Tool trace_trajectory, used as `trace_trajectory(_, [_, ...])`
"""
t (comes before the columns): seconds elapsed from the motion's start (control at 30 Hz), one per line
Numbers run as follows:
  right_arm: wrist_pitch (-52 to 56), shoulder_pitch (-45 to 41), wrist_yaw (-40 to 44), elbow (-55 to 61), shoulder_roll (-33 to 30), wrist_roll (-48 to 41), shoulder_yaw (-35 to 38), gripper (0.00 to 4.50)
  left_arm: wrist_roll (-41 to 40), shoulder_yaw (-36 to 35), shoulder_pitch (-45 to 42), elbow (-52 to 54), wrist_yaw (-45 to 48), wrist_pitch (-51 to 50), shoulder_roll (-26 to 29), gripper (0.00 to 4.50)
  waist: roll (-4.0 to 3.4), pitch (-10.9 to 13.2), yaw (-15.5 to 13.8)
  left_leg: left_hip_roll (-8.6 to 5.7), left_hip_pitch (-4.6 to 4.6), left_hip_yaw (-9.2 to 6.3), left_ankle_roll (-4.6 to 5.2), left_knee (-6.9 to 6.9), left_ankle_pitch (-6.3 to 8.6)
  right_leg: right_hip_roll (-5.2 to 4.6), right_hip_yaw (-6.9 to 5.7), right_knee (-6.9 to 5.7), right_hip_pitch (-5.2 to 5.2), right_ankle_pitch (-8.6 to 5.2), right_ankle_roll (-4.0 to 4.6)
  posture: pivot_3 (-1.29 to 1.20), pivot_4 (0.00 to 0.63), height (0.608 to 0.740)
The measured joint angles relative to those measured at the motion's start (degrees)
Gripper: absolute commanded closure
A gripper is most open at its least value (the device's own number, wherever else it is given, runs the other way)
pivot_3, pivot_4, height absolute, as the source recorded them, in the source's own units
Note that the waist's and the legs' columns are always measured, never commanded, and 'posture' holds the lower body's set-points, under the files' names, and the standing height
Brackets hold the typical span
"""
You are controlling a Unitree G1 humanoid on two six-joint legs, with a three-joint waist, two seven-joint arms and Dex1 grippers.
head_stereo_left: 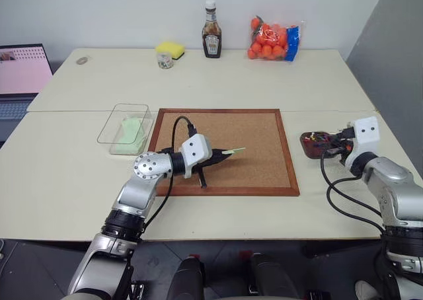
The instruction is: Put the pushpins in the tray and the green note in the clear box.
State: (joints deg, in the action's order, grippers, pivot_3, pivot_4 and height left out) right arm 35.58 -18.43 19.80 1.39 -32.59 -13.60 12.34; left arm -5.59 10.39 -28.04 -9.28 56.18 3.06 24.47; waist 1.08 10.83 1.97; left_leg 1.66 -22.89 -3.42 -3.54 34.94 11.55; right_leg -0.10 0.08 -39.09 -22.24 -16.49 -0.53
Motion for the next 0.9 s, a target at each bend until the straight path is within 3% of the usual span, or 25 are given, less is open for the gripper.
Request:
trace_trajectory(0.17, [-0.86, -1.97, 0.04, -3.51, 0.19, 1.22, -0.79, 4.50, 0.60, 0.11, -0.08, 0.00, -0.68, -0.01, 0.06, 4.47, 0.00, 0.00, -0.11, -0.02, 0.00, 0.30, 0.01, 0.01, 0.01, 0.01, 0.52, 0.07, -0.05, 0.08, -0.15, 0.00, 0.150, 0.740])
trace_trajectory(0.63, [-1.08, -2.38, 0.15, -3.95, 1.00, 1.20, -1.33, 1.61, 1.20, 0.47, -0.09, 0.03, -1.71, -0.05, 0.13, 4.50, 0.00, 0.00, -0.17, -0.03, 0.02, 0.49, 0.02, 0.02, 0.01, 0.00, 0.74, 0.10, -0.08, 0.14, -0.26, 0.00, 0.150, 0.740])
trace_trajectory(0.83, [-0.18, -0.64, 2.37, 1.51, 0.98, -0.98, -1.11, 1.61, 1.16, 0.25, -0.31, 0.07, -3.14, -0.52, 0.15, 4.50, 0.00, 0.00, -0.17, -0.03, 0.01, 0.50, 0.02, 0.02, 0.01, 0.00, 0.76, 0.10, -0.09, 0.14, -0.26, 0.00, 0.150, 0.740])
trace_trajectory(0.9, [0.19, 1.24, 6.72, 7.24, 0.44, -3.57, -1.91, 1.61, 0.82, -1.59, -0.66, 1.00, -4.60, -3.34, 0.73, 4.50, 0.00, 0.00, -0.10, -0.01, 0.01, 0.49, 0.02, 0.02, 0.02, 0.01, 0.75, 0.10, -0.10, 0.14, -0.26, 0.00, 0.150, 0.740])
